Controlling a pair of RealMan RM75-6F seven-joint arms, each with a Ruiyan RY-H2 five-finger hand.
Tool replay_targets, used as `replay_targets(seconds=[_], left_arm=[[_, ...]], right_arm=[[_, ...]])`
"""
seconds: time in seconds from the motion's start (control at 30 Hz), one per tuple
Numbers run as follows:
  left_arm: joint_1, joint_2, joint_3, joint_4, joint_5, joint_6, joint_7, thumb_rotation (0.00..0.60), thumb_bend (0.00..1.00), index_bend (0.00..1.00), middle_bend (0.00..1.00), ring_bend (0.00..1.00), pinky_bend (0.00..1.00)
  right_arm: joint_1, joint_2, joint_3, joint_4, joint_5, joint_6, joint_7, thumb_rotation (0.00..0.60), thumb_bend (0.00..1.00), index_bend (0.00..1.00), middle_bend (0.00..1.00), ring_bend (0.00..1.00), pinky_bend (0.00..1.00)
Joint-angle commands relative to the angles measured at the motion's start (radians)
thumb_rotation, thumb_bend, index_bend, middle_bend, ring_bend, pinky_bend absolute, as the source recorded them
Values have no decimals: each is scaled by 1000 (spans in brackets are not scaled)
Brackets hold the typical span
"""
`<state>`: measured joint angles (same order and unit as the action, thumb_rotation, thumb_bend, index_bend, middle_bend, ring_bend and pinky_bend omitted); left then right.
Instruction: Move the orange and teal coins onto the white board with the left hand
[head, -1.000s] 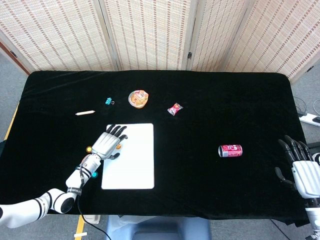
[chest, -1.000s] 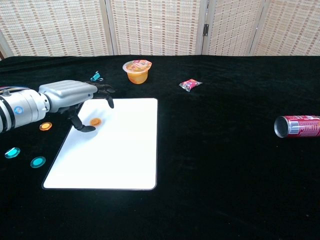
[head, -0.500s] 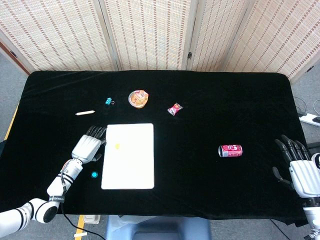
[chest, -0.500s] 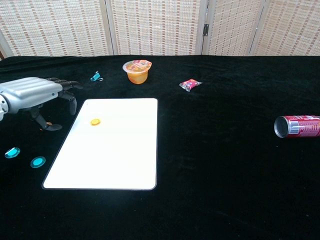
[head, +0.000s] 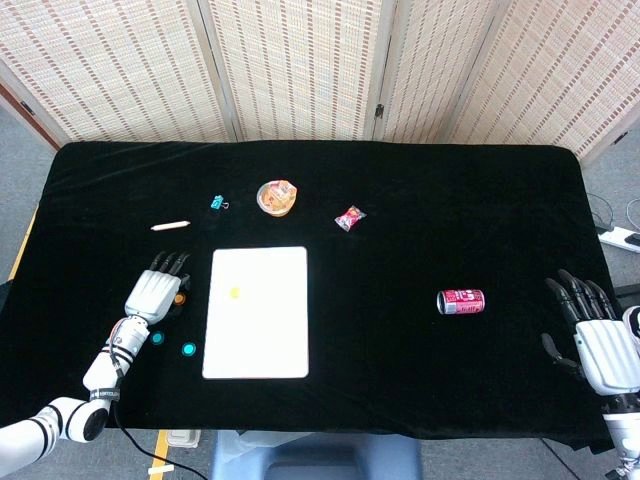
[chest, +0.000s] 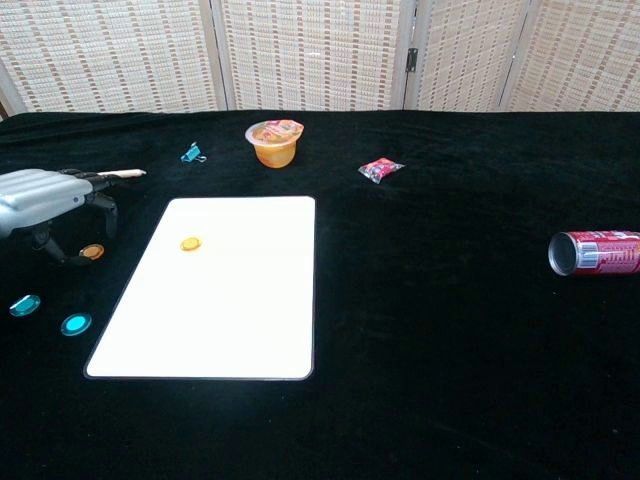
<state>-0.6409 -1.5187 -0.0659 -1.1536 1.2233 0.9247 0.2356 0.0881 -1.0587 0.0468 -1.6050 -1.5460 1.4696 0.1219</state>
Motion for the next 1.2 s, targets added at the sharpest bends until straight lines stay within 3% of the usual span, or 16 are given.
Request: replay_targets(seconds=[0.03,0.97,1.2], left_arm=[[2,-10,-1,17,5,-5,-11,600,354,449,50,0,0],[9,-26,-14,57,3,-44,-34,600,396,515,50,0,0],[6,6,-24,-1,20,-35,-57,600,405,520,50,0,0]], right_arm=[[-1,0,0,0,1,1,-1,600,458,0,10,0,0],[-10,3,-2,-6,2,13,-3,600,459,0,10,0,0],[-12,5,-1,-9,2,17,-5,600,459,0,10,0,0]])
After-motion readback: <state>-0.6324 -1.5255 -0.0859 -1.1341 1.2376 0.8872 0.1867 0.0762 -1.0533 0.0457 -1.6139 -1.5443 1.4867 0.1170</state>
